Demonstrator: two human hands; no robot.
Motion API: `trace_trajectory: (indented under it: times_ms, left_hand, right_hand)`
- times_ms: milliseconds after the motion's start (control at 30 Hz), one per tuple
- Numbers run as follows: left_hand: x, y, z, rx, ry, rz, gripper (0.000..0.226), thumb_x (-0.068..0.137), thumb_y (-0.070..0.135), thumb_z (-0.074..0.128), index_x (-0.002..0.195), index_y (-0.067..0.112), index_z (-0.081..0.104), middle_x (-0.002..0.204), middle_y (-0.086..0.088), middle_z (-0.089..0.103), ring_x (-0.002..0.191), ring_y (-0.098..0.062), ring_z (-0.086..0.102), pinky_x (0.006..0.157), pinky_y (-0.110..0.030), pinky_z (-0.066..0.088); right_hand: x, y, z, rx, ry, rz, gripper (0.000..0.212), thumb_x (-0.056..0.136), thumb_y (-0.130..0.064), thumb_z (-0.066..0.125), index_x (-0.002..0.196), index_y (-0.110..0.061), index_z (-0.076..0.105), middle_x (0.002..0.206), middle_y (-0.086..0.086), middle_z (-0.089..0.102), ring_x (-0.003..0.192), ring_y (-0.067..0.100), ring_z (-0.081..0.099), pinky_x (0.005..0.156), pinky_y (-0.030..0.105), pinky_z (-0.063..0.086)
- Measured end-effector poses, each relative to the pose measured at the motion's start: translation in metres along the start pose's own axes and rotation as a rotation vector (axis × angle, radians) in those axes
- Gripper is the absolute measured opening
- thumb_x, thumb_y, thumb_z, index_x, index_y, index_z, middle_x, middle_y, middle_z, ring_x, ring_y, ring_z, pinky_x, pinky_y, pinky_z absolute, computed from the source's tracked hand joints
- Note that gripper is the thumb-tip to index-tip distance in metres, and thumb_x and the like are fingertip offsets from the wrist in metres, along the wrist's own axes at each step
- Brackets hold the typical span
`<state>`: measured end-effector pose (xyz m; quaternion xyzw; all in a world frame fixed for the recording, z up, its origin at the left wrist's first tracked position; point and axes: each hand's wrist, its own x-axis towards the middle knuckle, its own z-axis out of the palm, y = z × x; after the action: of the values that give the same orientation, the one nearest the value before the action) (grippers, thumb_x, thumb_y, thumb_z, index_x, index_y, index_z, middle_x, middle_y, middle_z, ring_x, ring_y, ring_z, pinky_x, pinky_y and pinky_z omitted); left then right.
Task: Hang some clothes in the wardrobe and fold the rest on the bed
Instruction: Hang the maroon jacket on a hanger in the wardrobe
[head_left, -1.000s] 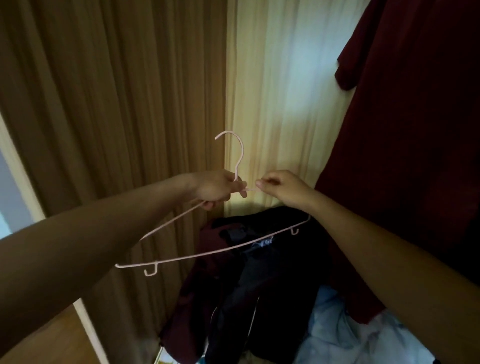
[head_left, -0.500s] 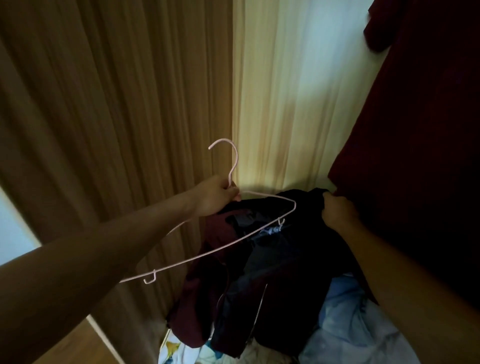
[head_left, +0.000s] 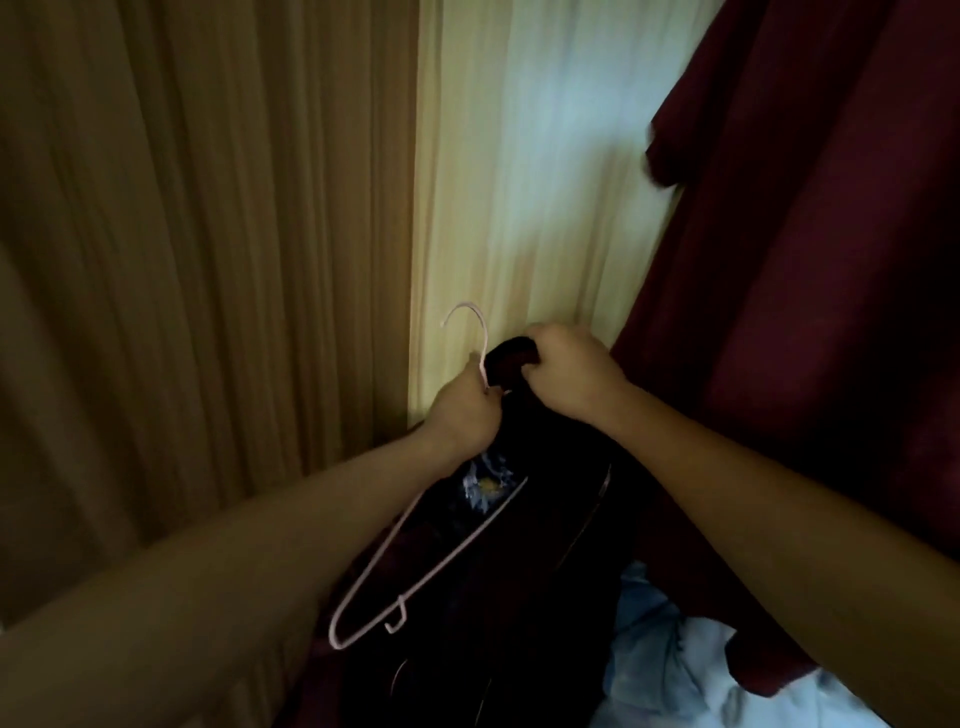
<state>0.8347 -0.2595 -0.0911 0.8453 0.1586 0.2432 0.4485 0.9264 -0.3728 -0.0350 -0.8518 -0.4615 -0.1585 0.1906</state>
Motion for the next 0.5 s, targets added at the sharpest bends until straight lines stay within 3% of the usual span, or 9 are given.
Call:
trace_trajectory:
  times_ms: [67,133,200,267,300,333,400,433,500]
  left_hand:
    - [0.002,-0.001,0.005,-0.066,0.003,0.015,0.029,0.1,0.012,0.044,0.124,0.017,0.059,0.103,-0.004,0.068,0.089,-0.019,0.064,0.068,-0.029,0.048]
    - [0.005,-0.01,0.004,-0.009,0.005,0.032,0.014,0.095,0.018,0.055,0.101,0.016,0.067,0.08,0.001,0.067,0.071,-0.015,0.063,0.055,-0.025,0.042]
    - [0.005,-0.02,0.002,-0.015,0.022,0.068,0.006,0.087,0.021,0.065,0.082,0.025,0.068,0.059,0.011,0.061,0.055,-0.005,0.057,0.048,-0.018,0.039]
    - [0.003,-0.026,0.004,-0.076,0.023,0.103,0.016,0.082,0.02,0.069,0.07,0.027,0.062,0.05,0.013,0.056,0.048,-0.001,0.051,0.048,-0.017,0.039]
    - [0.003,-0.03,0.005,-0.1,0.016,0.116,0.019,0.081,0.019,0.07,0.067,0.026,0.06,0.05,0.011,0.053,0.048,-0.003,0.049,0.051,-0.021,0.041]
    - [0.003,-0.034,0.005,-0.108,0.008,0.133,0.02,0.081,0.017,0.071,0.066,0.024,0.059,0.051,0.011,0.052,0.05,-0.005,0.048,0.054,-0.024,0.041]
    - [0.002,-0.041,0.004,-0.105,-0.002,0.181,0.017,0.082,0.015,0.072,0.073,0.023,0.06,0.057,0.008,0.055,0.054,-0.008,0.052,0.059,-0.028,0.044]
    - [0.002,-0.044,0.004,-0.074,-0.001,0.221,0.01,0.083,0.017,0.071,0.083,0.021,0.063,0.064,0.005,0.061,0.06,-0.011,0.057,0.062,-0.031,0.048]
    - [-0.002,-0.048,0.008,0.22,0.1,0.349,0.031,0.086,0.028,0.068,0.116,0.02,0.06,0.091,0.0,0.068,0.085,-0.02,0.064,0.075,-0.04,0.052]
  right_hand:
    - [-0.002,-0.003,-0.007,0.141,-0.131,0.006,0.008,0.087,-0.013,0.063,0.094,-0.011,0.064,0.087,0.005,0.066,0.083,0.025,0.064,0.065,0.032,0.048]
    - [-0.005,0.01,-0.012,0.196,-0.356,0.062,0.021,0.084,-0.021,0.069,0.104,-0.02,0.064,0.095,0.003,0.066,0.09,0.023,0.064,0.07,0.03,0.048]
    - [-0.009,0.03,-0.012,0.087,-0.498,0.092,0.054,0.079,-0.033,0.078,0.13,-0.033,0.058,0.119,0.003,0.061,0.112,0.019,0.056,0.097,0.037,0.047]
    - [-0.017,0.041,-0.001,0.05,-0.528,0.064,0.088,0.072,-0.042,0.085,0.147,-0.042,0.039,0.14,-0.007,0.053,0.131,0.014,0.045,0.119,0.048,0.026]
    - [-0.023,0.041,0.008,0.043,-0.505,0.052,0.097,0.069,-0.047,0.086,0.149,-0.046,0.031,0.146,-0.013,0.051,0.134,0.011,0.044,0.12,0.051,0.017]
    - [-0.028,0.042,0.017,0.036,-0.461,0.034,0.099,0.068,-0.051,0.085,0.148,-0.049,0.027,0.146,-0.015,0.052,0.134,0.01,0.046,0.118,0.047,0.019]
    - [-0.036,0.045,0.032,0.099,-0.379,0.011,0.086,0.071,-0.056,0.08,0.143,-0.051,0.034,0.135,-0.013,0.062,0.123,0.012,0.059,0.11,0.036,0.039]
    - [-0.038,0.047,0.036,0.129,-0.337,0.02,0.073,0.073,-0.059,0.074,0.138,-0.05,0.041,0.125,-0.011,0.067,0.114,0.014,0.064,0.101,0.037,0.049]
    - [-0.038,0.051,0.037,0.111,-0.236,0.064,0.058,0.073,-0.065,0.06,0.127,-0.049,0.049,0.111,-0.008,0.072,0.099,0.018,0.069,0.086,0.039,0.056]
